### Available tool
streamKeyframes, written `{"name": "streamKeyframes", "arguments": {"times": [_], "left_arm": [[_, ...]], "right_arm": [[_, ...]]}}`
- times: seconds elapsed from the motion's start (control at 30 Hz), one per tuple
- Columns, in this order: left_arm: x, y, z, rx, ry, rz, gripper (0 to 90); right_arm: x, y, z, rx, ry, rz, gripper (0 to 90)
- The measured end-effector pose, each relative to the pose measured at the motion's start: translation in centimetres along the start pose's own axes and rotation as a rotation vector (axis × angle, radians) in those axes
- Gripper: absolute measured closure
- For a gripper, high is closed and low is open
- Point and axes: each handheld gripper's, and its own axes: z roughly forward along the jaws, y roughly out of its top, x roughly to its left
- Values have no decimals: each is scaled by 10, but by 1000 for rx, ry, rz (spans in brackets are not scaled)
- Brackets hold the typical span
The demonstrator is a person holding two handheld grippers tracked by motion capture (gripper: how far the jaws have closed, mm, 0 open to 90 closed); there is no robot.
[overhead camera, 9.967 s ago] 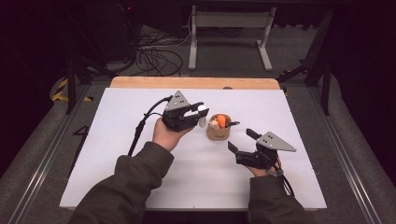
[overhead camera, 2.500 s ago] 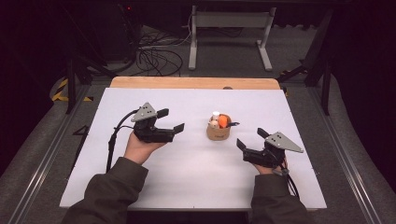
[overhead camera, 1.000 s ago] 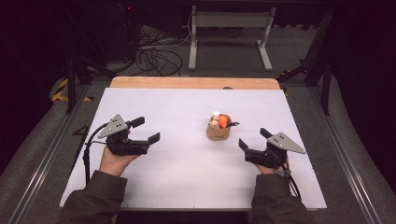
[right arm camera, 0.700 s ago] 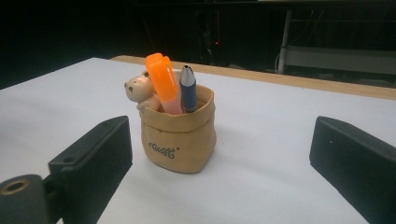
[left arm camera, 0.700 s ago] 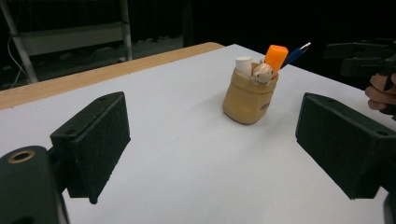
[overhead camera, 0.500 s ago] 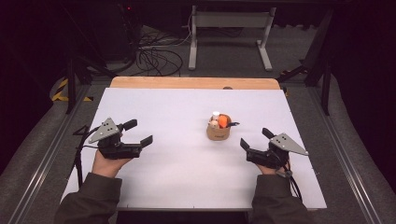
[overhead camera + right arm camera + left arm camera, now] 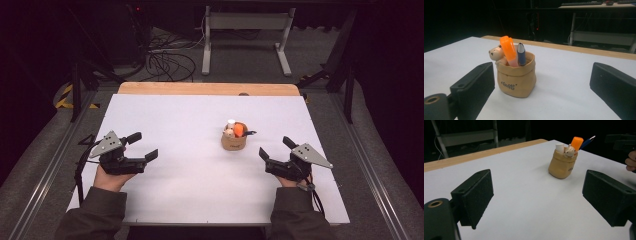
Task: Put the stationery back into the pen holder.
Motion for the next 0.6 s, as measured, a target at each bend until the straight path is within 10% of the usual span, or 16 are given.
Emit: {"name": "streamKeyframes", "arguments": {"times": [0.6], "left_arm": [[3,-4,0,9,-2,8,106]], "right_arm": [[0,-2,3,19,7,-11,67]]}}
